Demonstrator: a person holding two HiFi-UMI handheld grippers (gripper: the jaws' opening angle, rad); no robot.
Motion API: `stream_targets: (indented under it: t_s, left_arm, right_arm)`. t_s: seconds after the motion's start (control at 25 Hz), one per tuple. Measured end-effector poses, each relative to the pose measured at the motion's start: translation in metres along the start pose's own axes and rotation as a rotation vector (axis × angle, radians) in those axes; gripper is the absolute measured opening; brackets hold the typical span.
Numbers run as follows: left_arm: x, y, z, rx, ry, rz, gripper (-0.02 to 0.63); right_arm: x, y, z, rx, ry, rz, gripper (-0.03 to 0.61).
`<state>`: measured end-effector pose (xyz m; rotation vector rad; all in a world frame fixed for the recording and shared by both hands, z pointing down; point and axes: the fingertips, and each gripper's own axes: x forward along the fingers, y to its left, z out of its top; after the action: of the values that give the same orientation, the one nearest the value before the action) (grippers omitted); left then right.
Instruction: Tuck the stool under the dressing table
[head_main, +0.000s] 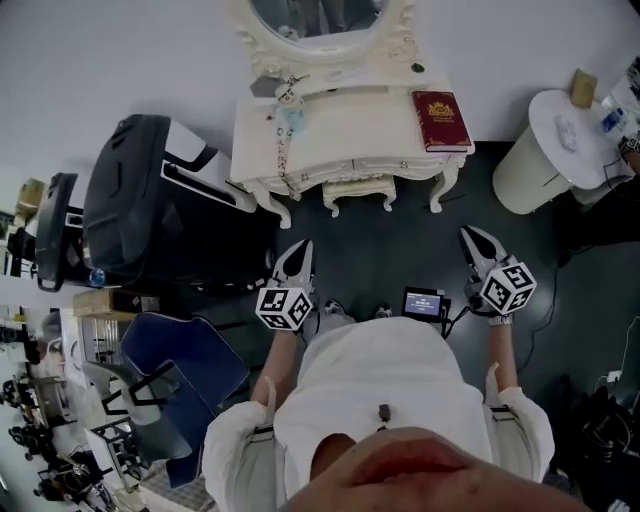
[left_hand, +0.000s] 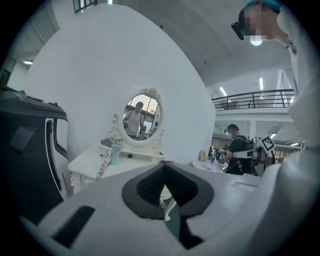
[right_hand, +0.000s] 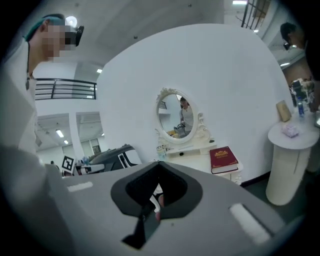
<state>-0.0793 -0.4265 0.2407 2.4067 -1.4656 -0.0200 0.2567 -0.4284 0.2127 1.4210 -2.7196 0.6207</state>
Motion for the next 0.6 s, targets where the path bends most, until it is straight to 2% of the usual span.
stream_targets:
  t_s: [0.2,0.36,0.6]
  left_arm:
    - [-0.024,0.01,0.023,0.064,-0.027,-0.022,0.006]
    - [-0.042,0.027,0.038,0.066,-0.039,-0.034,0.006]
    - [-0.057,0.038,0.05,0.046,-0.069,-0.059,0.006]
  right_arm:
    - [0.001,0.046,0.031,0.132,-0.125,-0.005,0.006]
    - [0.037,0.089,0.029,0.107,-0.12,-0.022,0.006]
    - [0.094,0.166,0.008,0.071,-0.093,0.05,0.006]
